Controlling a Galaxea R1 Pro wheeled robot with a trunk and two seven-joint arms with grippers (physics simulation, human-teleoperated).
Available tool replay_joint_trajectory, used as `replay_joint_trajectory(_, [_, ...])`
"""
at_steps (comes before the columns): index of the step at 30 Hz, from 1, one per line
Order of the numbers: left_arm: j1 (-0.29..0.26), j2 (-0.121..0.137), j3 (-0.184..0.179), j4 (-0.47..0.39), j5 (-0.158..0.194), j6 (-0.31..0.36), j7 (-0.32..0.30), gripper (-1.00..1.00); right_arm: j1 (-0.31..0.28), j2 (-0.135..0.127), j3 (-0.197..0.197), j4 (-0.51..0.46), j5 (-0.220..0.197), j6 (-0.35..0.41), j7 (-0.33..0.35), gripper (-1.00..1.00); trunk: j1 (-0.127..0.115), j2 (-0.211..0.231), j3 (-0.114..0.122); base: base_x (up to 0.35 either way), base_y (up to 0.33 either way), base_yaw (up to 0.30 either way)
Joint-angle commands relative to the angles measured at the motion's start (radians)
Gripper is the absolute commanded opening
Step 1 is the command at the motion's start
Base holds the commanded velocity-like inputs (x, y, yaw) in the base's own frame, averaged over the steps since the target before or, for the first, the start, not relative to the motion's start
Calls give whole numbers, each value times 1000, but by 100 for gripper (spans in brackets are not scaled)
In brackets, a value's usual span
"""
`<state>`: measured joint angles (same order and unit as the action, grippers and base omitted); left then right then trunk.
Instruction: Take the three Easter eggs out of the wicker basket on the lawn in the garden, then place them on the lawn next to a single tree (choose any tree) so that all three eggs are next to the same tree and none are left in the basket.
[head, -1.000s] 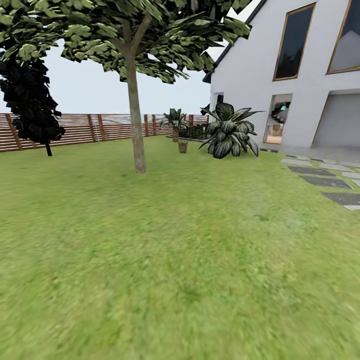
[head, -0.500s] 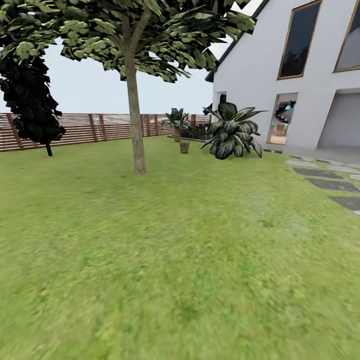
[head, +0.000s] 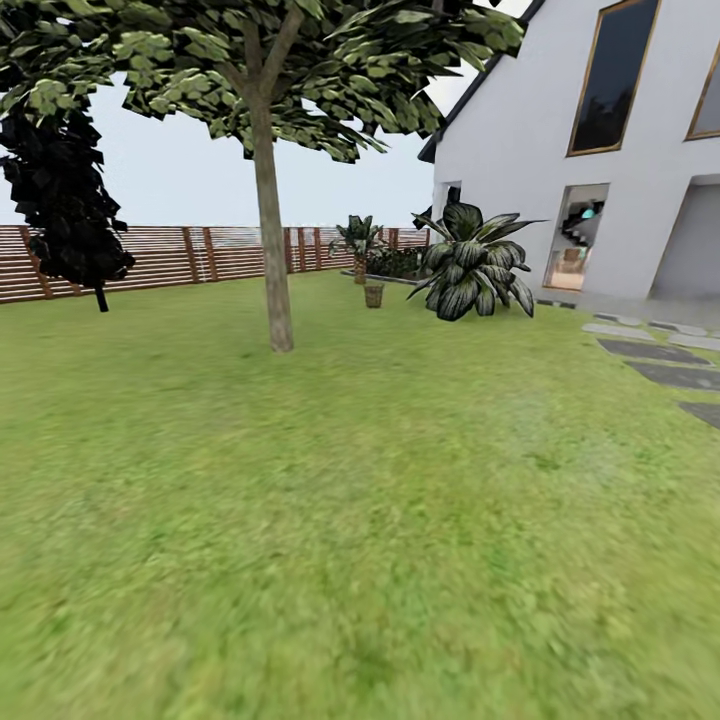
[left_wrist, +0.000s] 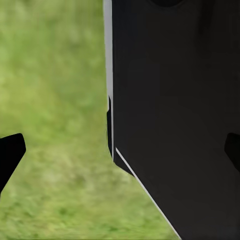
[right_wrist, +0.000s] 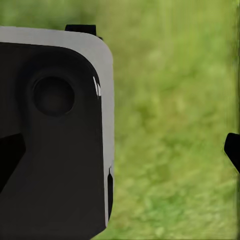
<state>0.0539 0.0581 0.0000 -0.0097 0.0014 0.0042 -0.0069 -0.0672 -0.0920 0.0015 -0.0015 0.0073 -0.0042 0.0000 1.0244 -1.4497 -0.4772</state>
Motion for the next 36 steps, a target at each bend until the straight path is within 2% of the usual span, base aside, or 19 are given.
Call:
replay_joint_trajectory(1, [0,0,0,-1,0,0,-1,100,0,0,0,0,1,0,0,100,1,0,-1,333,-123,0])
replay_joint_trajectory(36, [0,0,0,-1,1,0,-1,100,0,-2,0,0,0,0,2,100,1,0,-1,333,-123,0])
